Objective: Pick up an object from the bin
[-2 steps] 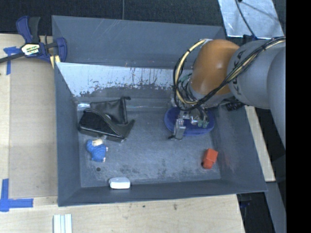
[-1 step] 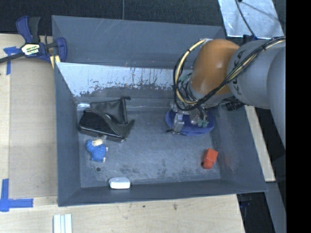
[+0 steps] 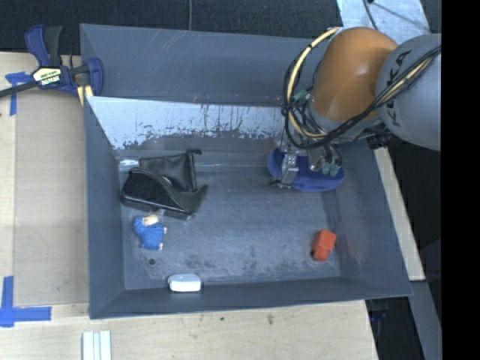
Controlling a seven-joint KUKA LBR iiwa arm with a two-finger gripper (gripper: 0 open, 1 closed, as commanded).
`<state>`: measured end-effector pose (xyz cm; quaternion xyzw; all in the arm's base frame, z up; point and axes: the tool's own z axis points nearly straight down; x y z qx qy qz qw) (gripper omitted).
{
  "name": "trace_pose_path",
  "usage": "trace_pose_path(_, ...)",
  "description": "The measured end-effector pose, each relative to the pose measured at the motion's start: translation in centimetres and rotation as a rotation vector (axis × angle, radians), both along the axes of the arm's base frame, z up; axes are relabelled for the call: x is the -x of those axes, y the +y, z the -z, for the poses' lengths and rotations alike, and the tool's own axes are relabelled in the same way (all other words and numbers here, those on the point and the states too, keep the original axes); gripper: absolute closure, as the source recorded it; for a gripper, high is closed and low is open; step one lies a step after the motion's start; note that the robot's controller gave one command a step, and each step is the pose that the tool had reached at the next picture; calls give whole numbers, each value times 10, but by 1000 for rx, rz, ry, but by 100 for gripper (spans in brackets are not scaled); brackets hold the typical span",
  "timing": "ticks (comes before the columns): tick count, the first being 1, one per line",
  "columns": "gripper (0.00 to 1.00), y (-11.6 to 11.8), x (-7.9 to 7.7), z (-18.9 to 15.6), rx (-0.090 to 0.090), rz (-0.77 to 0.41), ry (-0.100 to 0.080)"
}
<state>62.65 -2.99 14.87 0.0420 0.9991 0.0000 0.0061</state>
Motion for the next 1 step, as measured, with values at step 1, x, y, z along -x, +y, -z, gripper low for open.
trace_pose_path(1, 100, 0, -2, -36, -1, 0, 4)
